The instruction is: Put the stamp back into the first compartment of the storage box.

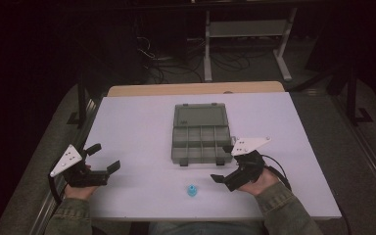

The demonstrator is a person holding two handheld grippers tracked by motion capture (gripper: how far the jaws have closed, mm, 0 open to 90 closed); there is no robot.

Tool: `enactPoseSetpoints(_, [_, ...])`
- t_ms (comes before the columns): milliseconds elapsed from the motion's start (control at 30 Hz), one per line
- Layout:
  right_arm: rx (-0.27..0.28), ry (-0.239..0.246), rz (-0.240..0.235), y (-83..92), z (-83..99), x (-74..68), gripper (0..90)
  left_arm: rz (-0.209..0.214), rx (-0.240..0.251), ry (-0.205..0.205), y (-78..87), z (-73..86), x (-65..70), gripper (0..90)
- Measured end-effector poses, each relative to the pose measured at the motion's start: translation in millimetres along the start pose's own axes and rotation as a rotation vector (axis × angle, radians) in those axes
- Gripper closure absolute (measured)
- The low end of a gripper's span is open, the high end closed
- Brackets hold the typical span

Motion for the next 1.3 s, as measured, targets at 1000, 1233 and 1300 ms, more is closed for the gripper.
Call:
enactPoseSetpoints(1000, [-0.089, 0.045, -0.081, -34.4, 2.0, -25.3, 0.0, 0.002, 0.001, 0.007, 0.0, -0.4, 1.2, 0.0])
enactPoseSetpoints(1233, [-0.113, 0.061, -0.09, -41.7, 4.0, -27.7, 0.0, 0.003, 0.003, 0.007, -0.3, -0.4, 1.0, 0.0])
enactPoseSetpoints(1300, [-0.125, 0.081, -0.095, -45.1, 5.2, -28.7, 0.0, 0.002, 0.001, 0.005, -0.2, -0.3, 0.8, 0.0])
Point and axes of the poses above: each handheld gripper's, and its own axes: y roughly backward along the jaws, z roughly out of its underside, x roughly to its right, the point moved 6 cm from there along -y, roughly forward along the jaws, and after that the axes turned 3 degrees about -x, right-handed, at the moved point
